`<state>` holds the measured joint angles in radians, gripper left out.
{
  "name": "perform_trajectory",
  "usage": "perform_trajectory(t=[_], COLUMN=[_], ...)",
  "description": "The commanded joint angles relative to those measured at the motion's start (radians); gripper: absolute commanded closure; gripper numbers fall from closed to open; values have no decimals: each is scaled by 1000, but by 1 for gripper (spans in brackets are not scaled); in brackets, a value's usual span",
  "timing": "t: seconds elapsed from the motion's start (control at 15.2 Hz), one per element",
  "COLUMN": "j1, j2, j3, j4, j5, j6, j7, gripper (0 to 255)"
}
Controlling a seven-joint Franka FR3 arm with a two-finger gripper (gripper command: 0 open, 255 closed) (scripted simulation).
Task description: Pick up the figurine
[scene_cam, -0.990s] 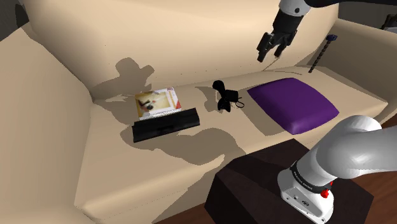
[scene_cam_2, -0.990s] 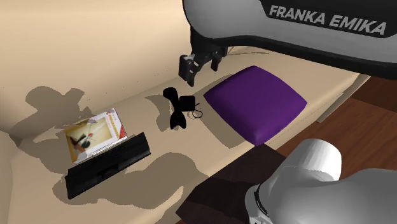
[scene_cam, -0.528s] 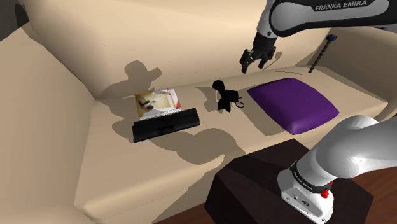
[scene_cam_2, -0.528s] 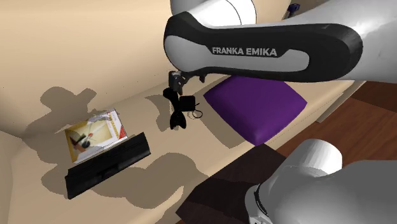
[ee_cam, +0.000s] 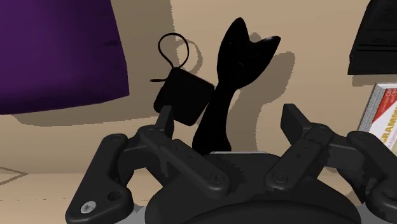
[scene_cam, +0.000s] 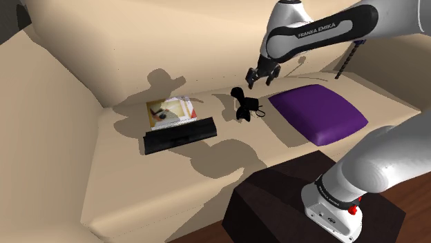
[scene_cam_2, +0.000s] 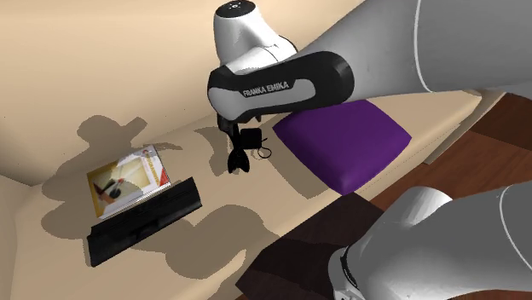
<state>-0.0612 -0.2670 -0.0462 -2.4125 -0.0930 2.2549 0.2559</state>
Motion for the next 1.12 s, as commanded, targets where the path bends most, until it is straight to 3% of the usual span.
perform_trajectory(t=[0.0, 0.66, 1.06], j1=[-5, -22, -23], j2=[68, 454, 525], j3=[0, -13, -16], j4=[17, 178, 181], j5=[-4, -20, -25], j6=[53, 274, 343], j7=[24, 137, 149], gripper=[0, 0, 0])
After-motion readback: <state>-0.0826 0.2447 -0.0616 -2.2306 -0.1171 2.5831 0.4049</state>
